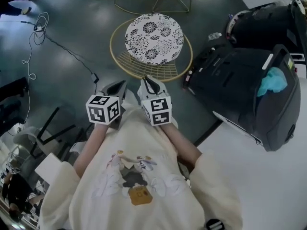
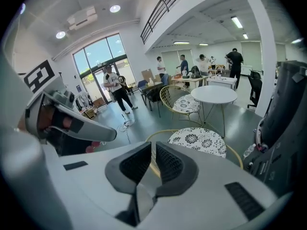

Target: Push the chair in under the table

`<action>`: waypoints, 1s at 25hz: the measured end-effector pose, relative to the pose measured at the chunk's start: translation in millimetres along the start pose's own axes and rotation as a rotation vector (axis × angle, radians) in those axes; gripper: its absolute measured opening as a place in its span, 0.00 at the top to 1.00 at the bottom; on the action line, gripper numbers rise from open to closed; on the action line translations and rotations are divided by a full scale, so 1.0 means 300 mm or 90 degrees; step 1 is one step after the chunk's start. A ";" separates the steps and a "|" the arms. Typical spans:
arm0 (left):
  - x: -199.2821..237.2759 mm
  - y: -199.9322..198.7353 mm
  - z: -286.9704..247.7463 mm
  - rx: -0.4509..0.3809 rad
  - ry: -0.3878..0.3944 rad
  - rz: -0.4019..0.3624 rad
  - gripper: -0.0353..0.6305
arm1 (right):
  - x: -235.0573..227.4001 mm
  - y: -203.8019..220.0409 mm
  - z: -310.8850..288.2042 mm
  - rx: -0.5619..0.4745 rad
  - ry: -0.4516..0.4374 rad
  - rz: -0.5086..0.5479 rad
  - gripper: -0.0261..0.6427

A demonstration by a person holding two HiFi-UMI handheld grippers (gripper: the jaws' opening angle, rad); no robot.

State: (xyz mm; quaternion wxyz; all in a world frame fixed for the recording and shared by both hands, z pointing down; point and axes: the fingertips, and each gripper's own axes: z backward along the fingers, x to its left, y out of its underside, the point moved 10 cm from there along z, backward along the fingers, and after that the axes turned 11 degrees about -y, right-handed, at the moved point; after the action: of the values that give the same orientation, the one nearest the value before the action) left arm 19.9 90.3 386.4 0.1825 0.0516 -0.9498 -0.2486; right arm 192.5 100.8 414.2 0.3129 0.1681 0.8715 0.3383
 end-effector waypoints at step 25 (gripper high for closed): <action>0.285 0.076 -0.379 0.158 -0.042 0.232 0.75 | -0.119 0.190 -0.251 0.175 -0.001 0.049 0.81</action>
State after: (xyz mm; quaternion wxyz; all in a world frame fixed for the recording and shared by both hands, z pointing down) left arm -17.2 42.4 517.1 0.1853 -0.1072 -0.9723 -0.0944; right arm 174.3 87.1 512.5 0.2742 0.2433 0.9022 0.2273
